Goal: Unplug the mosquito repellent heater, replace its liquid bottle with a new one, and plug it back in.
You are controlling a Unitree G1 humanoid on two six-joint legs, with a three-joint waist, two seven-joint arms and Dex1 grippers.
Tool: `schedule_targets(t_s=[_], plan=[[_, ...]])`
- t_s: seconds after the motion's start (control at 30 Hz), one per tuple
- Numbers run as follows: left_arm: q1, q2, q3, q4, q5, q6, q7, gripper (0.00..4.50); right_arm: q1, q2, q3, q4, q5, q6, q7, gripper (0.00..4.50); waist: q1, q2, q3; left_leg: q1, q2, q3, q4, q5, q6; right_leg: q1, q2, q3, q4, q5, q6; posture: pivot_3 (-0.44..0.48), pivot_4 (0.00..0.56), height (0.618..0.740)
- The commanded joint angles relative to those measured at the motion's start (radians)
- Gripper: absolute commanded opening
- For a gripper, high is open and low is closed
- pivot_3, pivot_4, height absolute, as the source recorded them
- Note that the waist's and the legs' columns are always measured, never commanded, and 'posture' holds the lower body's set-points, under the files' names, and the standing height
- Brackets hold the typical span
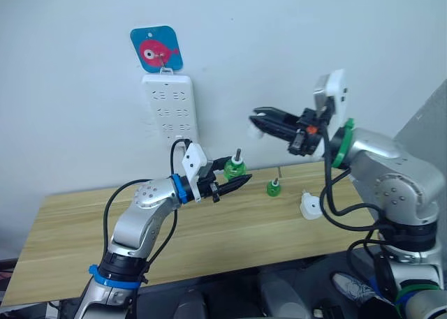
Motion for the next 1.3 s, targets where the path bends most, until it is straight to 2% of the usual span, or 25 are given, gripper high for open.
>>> schedule_targets(t_s=[0.03,0.2,0.37,0.57,0.83,1.07,1.27,1.3], plan=[[0.014,0.014,0.033,0.004,0.016,-0.044,0.009,2.34,0.11,0.0,0.037,-0.033,-0.128,-0.109,-0.051,0.35,0.0,0.0,0.001,0.0,0.0,0.0,0.0,0.0,0.0,0.0,0.0,0.0,0.0,-0.002,0.003,-0.187,0.125,0.736],[0.081,0.043,0.066,0.007,0.045,-0.09,0.026,2.34,0.326,0.063,0.182,0.018,-0.375,-0.369,-0.122,0.35,-0.001,0.001,0.004,0.001,0.001,0.003,-0.003,0.0,0.0,-0.001,0.001,0.003,0.0,-0.002,0.003,-0.177,0.156,0.736],[0.162,0.081,0.091,-0.058,0.031,-0.077,0.027,2.34,0.426,0.149,0.294,0.179,-0.551,-0.596,-0.168,0.35,0.004,-0.002,0.029,0.005,0.002,0.005,-0.006,0.0,0.0,0.0,0.001,0.005,0.0,-0.003,0.002,-0.151,0.23,0.736],[0.276,0.134,0.121,-0.175,-0.021,0.001,0.007,2.34,0.431,0.246,0.316,0.459,-0.666,-0.798,-0.229,0.35,0.031,-0.002,0.067,0.006,0.003,0.007,-0.01,0.0,0.0,-0.001,0.001,0.006,0.0,-0.003,0.001,-0.126,0.264,0.736],[0.338,0.19,0.162,-0.276,-0.07,0.042,0.003,2.34,0.384,0.322,0.302,0.734,-0.718,-0.916,-0.255,0.35,0.063,-0.004,0.109,0.006,0.003,0.007,-0.011,0.0,0.0,-0.002,0.001,0.006,0.0,-0.004,0.0,-0.083,0.293,0.736],[0.369,0.217,0.18,-0.321,-0.09,0.066,0.014,2.34,0.376,0.355,0.273,0.835,-0.725,-0.966,-0.278,0.35,0.081,-0.003,0.115,0.006,0.003,0.007,-0.012,0.0,-0.001,-0.003,0.0,0.005,-0.001,-0.004,0.0,-0.065,0.285,0.736],[0.374,0.224,0.185,-0.329,-0.093,0.073,0.018,2.34,0.39,0.38,0.25,0.847,-0.708,-0.979,-0.282,0.35,0.083,-0.004,0.119,0.006,0.003,0.007,-0.012,0.0,-0.001,-0.003,0.0,0.006,-0.001,-0.004,0.0,-0.067,0.294,0.736],[0.372,0.223,0.185,-0.328,-0.092,0.074,0.019,2.34,0.394,0.383,0.247,0.845,-0.707,-0.978,-0.281,1.07,0.083,-0.003,0.119,0.006,0.003,0.007,-0.012,0.0,-0.001,-0.003,0.0,0.006,-0.001,-0.004,0.0,-0.068,0.295,0.736]])
